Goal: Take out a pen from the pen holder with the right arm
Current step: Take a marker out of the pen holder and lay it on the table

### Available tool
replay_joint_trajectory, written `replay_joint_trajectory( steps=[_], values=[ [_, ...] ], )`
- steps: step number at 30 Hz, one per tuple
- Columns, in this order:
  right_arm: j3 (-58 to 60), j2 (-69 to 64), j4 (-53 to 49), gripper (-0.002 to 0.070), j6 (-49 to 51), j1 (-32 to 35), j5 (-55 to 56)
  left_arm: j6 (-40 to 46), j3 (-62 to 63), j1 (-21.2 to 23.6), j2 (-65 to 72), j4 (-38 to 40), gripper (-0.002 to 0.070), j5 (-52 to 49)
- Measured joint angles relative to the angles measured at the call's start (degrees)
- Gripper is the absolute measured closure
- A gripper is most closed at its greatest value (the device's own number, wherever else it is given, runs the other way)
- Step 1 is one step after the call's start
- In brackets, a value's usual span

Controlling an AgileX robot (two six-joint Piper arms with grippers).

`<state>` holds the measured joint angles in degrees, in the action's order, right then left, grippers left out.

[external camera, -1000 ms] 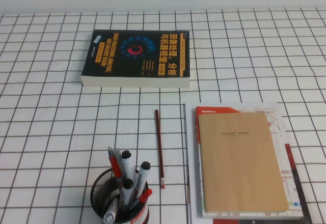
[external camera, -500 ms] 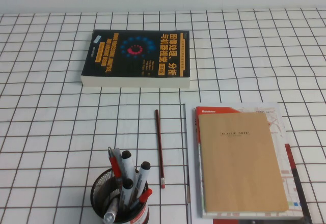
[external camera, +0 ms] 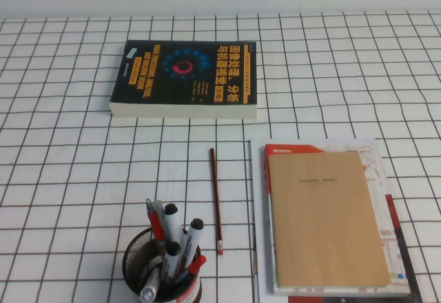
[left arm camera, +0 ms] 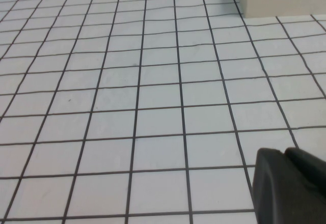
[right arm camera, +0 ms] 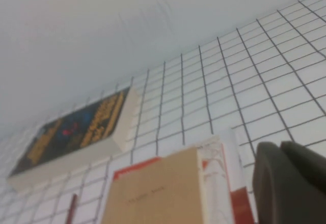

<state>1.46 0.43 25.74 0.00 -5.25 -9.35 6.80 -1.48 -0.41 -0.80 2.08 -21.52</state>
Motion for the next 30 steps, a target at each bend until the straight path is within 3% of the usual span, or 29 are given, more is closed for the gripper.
replay_joint_trajectory(
  steps=[4, 13, 18, 30],
  values=[
    [0.0, 0.0, 7.7, 0.0692, 0.0, 0.0, 3.0, 0.0, 0.0, 0.0, 0.0, 0.0, 0.0679, 0.0],
    [0.0, 0.0, 12.4, 0.0692, 0.0, 0.0, 7.1, 0.0, 0.0, 0.0, 0.0, 0.0, 0.0679, 0.0],
    [-5.4, -2.8, 12.8, 0.0692, 0.0, 0.0, -1.2, 0.0, 0.0, 0.0, 0.0, 0.0, 0.0679, 0.0],
    [-24.8, -29.6, 2.2, 0.0692, -3.7, 0.0, -22.3, 0.0, 0.0, 0.0, 0.0, 0.0, 0.0679, 0.0]
  ],
)
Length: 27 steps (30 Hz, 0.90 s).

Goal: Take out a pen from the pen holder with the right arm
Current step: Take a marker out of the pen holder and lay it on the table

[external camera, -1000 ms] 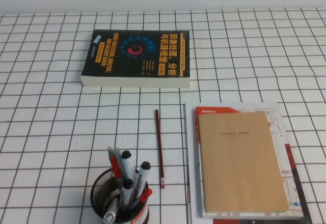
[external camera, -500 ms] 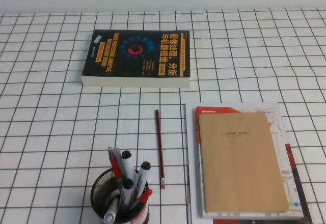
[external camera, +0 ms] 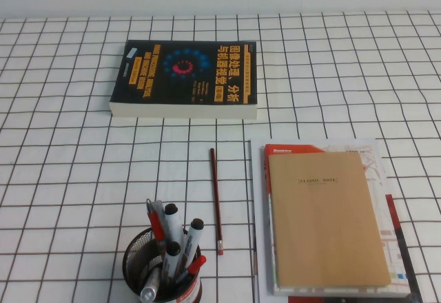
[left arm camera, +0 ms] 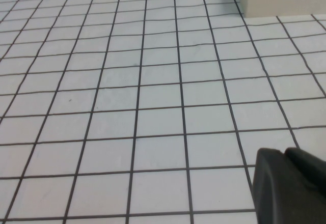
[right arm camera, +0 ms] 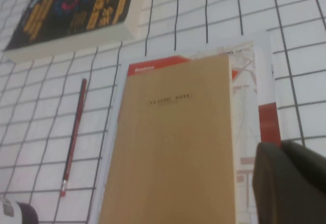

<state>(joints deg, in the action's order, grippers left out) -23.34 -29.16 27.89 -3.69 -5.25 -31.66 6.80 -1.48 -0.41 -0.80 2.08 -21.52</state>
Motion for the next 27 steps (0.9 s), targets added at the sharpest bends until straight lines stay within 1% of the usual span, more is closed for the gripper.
replay_joint_trajectory(
  steps=[3, 9, 12, 15, 21, 27],
  values=[
    [-2.3, -4.6, 0.1, 0.0692, -3.0, 0.0, -1.6, 0.0, 0.0, 0.0, 0.0, 0.0, 0.0679, 0.0],
    [-3.8, -10.0, 5.0, 0.0692, -9.9, -0.1, -1.1, 0.0, 0.0, 0.0, 0.0, 0.0, 0.0679, 0.0],
    [-5.0, -12.8, 5.2, 0.0692, -10.8, -2.6, 0.9, 0.0, 0.0, 0.0, 0.0, 0.0, 0.0679, 0.0],
    [-6.2, -15.7, 5.4, 0.0692, -11.0, -8.6, 5.1, 0.0, 0.0, 0.0, 0.0, 0.0, 0.0679, 0.0],
    [-9.0, -21.8, 5.9, 0.0692, -11.1, -26.4, 18.1, 0.0, 0.0, 0.0, 0.0, 0.0, 0.0679, 0.0],
    [-8.8, -29.1, 6.0, 0.0685, -11.3, -43.5, 34.7, 0.0, 0.0, 0.0, 0.0, 0.0, 0.0679, 0.0]
  ],
)
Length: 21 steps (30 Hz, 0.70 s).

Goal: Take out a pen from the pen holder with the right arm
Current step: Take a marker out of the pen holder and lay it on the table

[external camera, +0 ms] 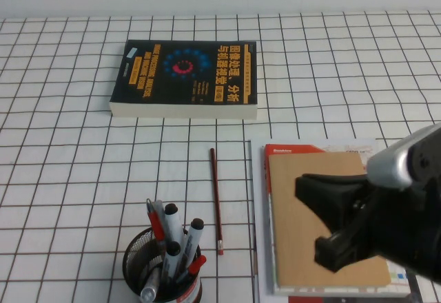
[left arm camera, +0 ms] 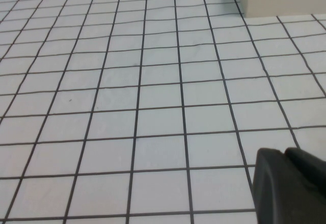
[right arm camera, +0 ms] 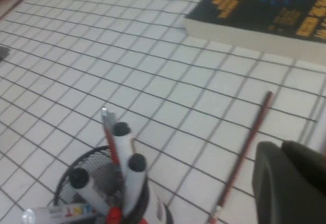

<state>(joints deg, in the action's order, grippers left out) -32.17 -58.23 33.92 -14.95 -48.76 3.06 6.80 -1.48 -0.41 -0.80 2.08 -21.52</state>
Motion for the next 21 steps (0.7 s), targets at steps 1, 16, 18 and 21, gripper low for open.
replay_joint_trajectory(
  steps=[1, 16, 18, 21],
  values=[
    [0.4, -1.0, 0.0, 0.0675, -0.4, -2.7, 3.7, 0.0, 0.0, 0.0, 0.0, 0.0, 0.0679, 0.0],
    [10.4, -11.3, -4.4, 0.0367, -2.7, -25.1, 38.8, 0.0, 0.0, 0.0, 0.0, 0.0, 0.0679, 0.0],
    [10.5, -13.5, -6.1, 0.0363, -1.1, -25.6, 41.2, 0.0, 0.0, 0.0, 0.0, 0.0, 0.0679, 0.0],
    [10.6, -17.2, -9.5, 0.0363, 4.3, -25.6, 45.7, 0.0, 0.0, 0.0, 0.0, 0.0, 0.0679, 0.0]
  ],
)
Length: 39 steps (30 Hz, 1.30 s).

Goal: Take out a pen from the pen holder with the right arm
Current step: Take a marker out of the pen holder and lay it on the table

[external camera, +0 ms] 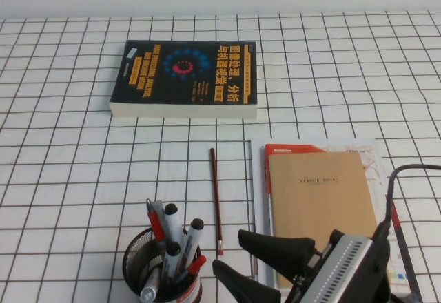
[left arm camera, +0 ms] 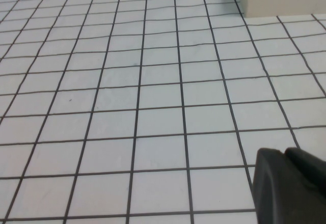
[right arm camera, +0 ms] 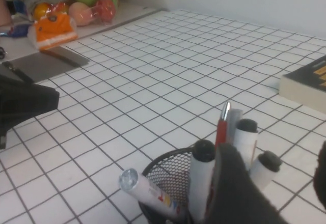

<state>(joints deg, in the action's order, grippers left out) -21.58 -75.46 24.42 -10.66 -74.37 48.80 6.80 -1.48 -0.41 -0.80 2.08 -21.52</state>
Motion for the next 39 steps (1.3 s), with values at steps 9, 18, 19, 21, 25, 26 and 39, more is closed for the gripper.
replay_joint_trajectory(
  steps=[9, 18, 19, 21, 25, 26, 39],
  values=[
    [1.6, -7.9, -7.3, 0.0348, 10.3, 0.0, 12.5, 0.0, 0.0, 0.0, 0.0, 0.0, 0.0679, 0.0],
    [5.2, -11.9, -9.5, 0.0328, 17.5, 0.0, 16.1, 0.0, 0.0, 0.0, 0.0, 0.0, 0.0679, 0.0],
    [5.2, -12.8, -9.9, 0.0328, 18.0, 0.0, 16.1, 0.0, 0.0, 0.0, 0.0, 0.0, 0.0679, 0.0],
    [5.2, -14.4, -10.1, 0.0328, 19.5, 0.0, 16.1, 0.0, 0.0, 0.0, 0.0, 0.0, 0.0679, 0.0],
    [4.8, -16.4, -11.4, 0.0328, 20.9, 0.0, 16.1, 0.0, 0.0, 0.0, 0.0, 0.0, 0.0679, 0.0],
    [4.3, -16.5, -11.9, 0.0328, 21.1, 0.0, 16.1, 0.0, 0.0, 0.0, 0.0, 0.0, 0.0679, 0.0],
    [-0.7, -20.0, -10.1, 0.0327, 21.3, 0.0, 16.4, 0.0, 0.0, 0.0, 0.0, 0.0, 0.0679, 0.0]
  ],
)
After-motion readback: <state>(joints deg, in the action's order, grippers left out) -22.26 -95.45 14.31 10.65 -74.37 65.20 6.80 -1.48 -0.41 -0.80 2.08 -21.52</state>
